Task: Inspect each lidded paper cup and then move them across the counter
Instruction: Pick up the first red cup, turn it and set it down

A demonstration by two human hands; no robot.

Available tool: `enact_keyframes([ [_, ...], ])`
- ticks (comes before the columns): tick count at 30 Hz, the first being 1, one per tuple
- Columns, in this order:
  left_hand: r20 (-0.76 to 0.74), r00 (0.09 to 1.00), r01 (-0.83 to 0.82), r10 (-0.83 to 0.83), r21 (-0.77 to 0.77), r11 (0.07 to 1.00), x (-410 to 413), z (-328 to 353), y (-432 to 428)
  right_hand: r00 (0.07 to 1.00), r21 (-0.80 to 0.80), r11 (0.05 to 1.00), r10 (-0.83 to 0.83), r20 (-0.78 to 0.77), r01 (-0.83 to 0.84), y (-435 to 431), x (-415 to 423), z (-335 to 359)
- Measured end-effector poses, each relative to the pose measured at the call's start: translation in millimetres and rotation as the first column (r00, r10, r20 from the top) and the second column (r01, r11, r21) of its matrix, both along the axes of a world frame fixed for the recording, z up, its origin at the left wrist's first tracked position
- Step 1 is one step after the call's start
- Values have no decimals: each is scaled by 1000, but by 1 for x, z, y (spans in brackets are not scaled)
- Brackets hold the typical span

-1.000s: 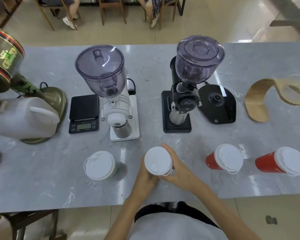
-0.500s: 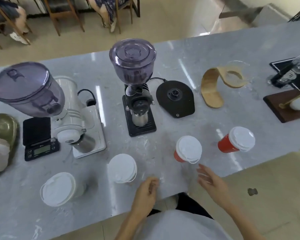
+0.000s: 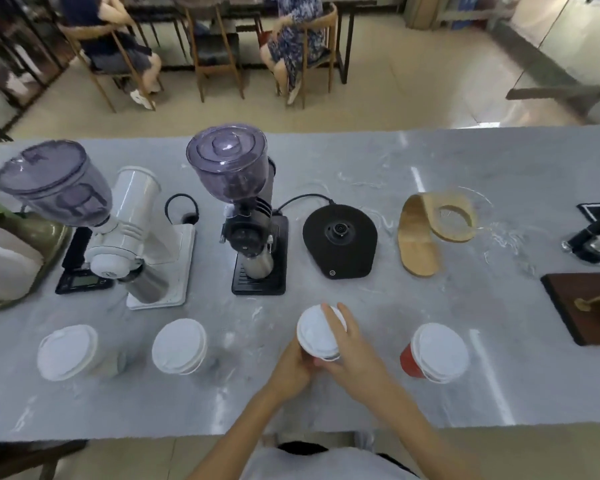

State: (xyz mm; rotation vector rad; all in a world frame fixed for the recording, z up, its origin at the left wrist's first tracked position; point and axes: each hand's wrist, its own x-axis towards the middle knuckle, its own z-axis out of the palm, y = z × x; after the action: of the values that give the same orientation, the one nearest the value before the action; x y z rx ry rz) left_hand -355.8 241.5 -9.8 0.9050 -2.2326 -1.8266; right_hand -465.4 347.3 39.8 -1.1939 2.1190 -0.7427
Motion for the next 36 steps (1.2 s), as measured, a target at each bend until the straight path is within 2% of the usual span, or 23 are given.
enact_keyframes([
  [4, -69, 985, -152, 157, 69, 986, -30, 38, 8, 990, -163, 978, 140, 30, -133, -8, -47, 41],
  [6, -175, 960, -207, 219, 84, 975, -53, 76, 12, 985, -270, 950, 171, 38, -154, -13, -73, 81],
  [9, -348, 900, -264, 262, 43, 963, -95, 145, 8, 982, -405, 903, 182, 54, -145, -20, -123, 160],
  [14, -442, 859, -313, 259, -51, 949, -161, 271, -5, 962, -486, 835, 267, -55, -259, -29, -206, 309],
  [16, -512, 823, -307, 248, -33, 951, -188, 324, -12, 958, -520, 807, 268, -100, -280, -34, -235, 371],
  [18, -586, 779, -211, 222, 87, 974, -213, 374, -17, 958, -563, 776, 246, -144, -284, -36, -259, 430],
  [20, -636, 754, 3, 164, 253, 968, -234, 416, -21, 949, -591, 742, 235, -212, -316, -35, -281, 483],
  [21, -653, 744, 137, 139, 353, 925, -243, 432, -22, 942, -602, 726, 232, -243, -334, -32, -291, 505],
  [23, -693, 711, 398, 122, 538, 743, -259, 454, -18, 931, -614, 702, 227, -287, -361, -28, -307, 536],
  [25, -747, 646, 572, 154, 608, 550, -274, 466, -9, 923, -608, 699, 228, -310, -377, -26, -320, 551],
  [27, -776, 589, 642, 225, 619, 453, -286, 471, -1, 918, -596, 701, 242, -315, -390, -24, -330, 556],
  [29, -788, 564, 675, 245, 611, 413, -296, 472, 1, 916, -589, 704, 255, -311, -396, -23, -338, 556],
  [36, -776, 598, 661, 201, 619, 425, -318, 470, -12, 926, -606, 703, 237, -293, -372, -22, -360, 546],
])
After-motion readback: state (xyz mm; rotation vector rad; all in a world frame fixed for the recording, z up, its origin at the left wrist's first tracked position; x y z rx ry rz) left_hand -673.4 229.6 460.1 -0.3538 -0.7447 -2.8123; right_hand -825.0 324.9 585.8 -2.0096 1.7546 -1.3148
